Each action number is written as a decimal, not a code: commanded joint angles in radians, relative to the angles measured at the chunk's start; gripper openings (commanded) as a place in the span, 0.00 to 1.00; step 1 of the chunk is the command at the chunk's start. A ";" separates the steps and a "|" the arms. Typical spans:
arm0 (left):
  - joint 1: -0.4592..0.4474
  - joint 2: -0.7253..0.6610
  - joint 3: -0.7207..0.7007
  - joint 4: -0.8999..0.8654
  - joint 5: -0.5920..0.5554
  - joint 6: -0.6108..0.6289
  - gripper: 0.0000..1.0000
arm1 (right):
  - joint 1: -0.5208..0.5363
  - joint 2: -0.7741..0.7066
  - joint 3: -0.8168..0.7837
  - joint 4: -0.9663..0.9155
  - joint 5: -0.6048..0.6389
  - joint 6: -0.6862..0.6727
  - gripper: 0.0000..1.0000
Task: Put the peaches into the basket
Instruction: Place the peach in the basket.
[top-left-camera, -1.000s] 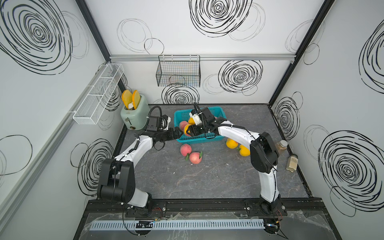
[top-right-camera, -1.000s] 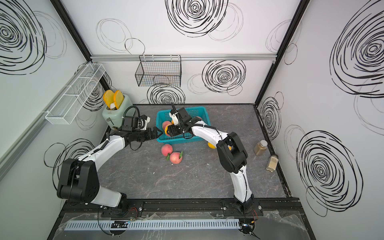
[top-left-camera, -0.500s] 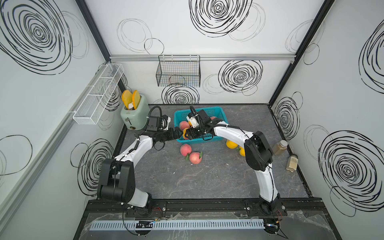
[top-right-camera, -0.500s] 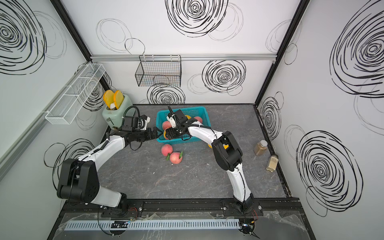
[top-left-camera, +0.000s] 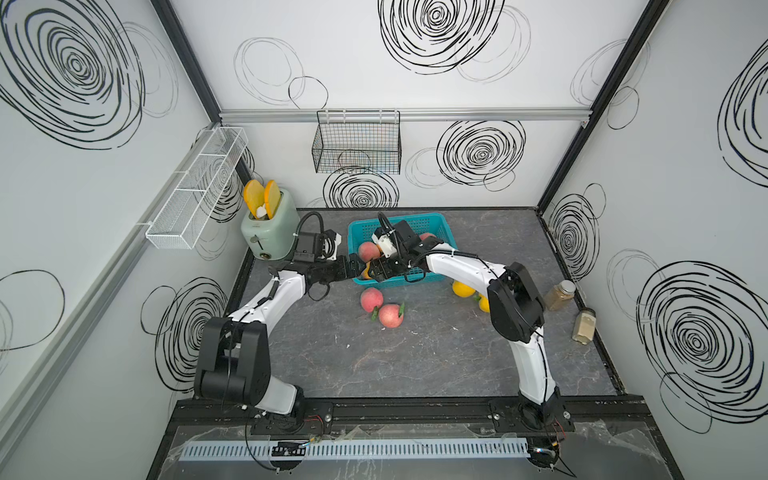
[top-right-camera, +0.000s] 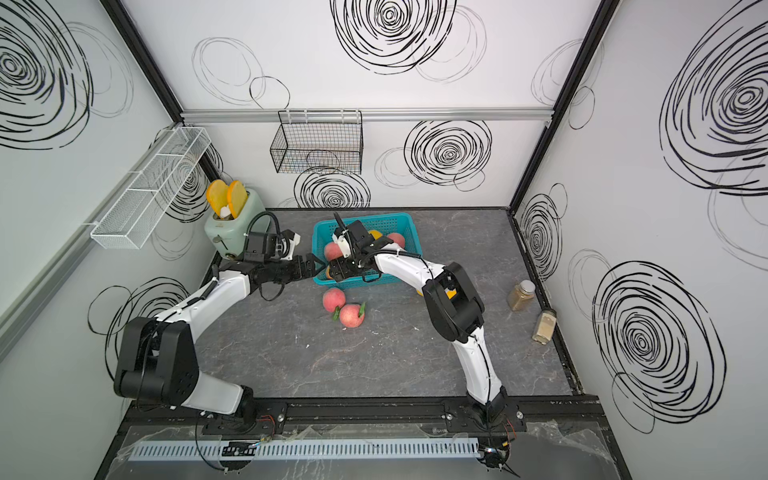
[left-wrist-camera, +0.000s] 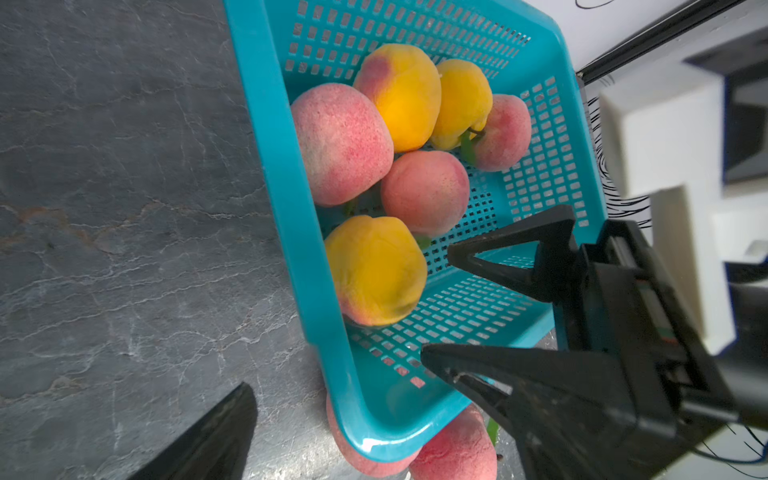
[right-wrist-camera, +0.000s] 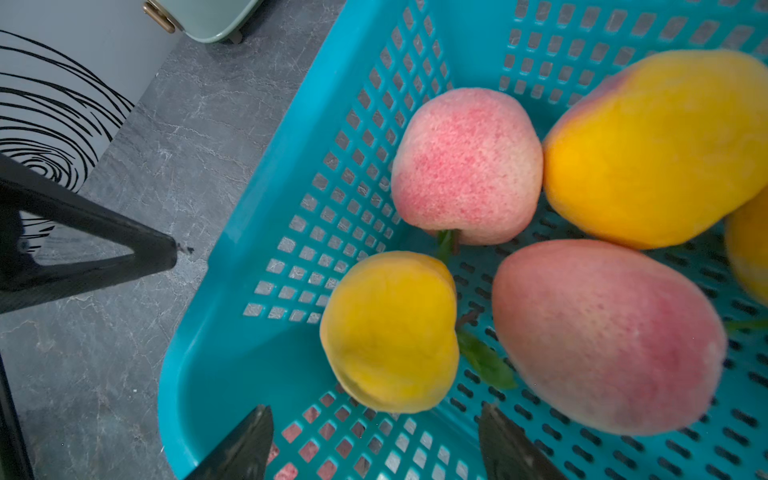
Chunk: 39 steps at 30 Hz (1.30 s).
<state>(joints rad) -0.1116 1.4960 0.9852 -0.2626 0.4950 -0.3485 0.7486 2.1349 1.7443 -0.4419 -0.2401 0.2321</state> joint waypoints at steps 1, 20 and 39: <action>-0.004 0.000 -0.008 0.023 0.009 -0.001 0.98 | 0.006 -0.011 0.037 -0.019 0.001 -0.010 0.82; -0.006 -0.005 -0.006 0.023 0.008 0.000 0.98 | 0.006 -0.042 0.029 -0.011 -0.004 -0.002 0.82; -0.016 -0.015 -0.008 0.015 -0.018 0.010 0.98 | 0.012 -0.163 -0.061 0.026 0.014 0.006 0.79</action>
<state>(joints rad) -0.1154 1.4960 0.9848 -0.2630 0.4892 -0.3481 0.7532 2.0377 1.7153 -0.4328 -0.2367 0.2359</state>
